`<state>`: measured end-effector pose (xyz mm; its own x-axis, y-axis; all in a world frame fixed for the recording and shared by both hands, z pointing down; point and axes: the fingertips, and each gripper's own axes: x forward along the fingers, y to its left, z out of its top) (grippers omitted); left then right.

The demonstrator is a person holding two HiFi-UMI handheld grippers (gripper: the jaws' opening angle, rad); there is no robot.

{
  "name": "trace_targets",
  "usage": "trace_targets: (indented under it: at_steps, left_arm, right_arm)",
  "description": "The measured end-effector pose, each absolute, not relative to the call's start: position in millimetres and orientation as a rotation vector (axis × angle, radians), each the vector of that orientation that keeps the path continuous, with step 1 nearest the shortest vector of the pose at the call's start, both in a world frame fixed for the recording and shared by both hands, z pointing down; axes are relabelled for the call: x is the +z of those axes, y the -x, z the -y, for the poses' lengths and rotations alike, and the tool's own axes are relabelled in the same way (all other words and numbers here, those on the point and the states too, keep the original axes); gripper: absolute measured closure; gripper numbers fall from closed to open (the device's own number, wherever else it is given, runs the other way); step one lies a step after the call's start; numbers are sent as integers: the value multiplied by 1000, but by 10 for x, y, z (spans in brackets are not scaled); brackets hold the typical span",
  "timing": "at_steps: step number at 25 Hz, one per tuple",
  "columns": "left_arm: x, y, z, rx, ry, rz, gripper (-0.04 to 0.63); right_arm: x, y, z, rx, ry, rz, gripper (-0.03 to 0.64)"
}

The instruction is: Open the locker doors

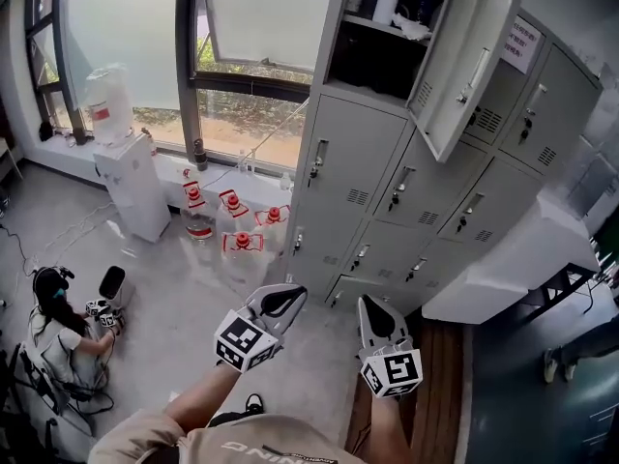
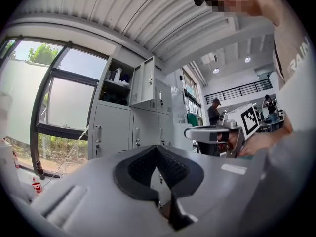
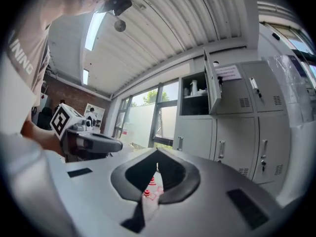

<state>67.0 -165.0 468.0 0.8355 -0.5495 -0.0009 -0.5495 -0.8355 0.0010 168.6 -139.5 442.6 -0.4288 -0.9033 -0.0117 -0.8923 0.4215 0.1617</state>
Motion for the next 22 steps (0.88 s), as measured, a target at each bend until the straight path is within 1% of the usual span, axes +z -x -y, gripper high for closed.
trace_targets:
  at_steps: [6,13,22]
  left_arm:
    - [4736,-956,1249,37,-2993,973,588]
    - [4747,-809,1135,13,-3002,1030,588]
    - [4866,-688,1063,44,-3004,971,588]
  right_arm:
    - [4774,-1781,1110,-106,-1570,2618,606]
    - [4650,-1982,976,-142,-1672,2572,606]
    - [4803,-1745,809,-115,-1682,2536,606]
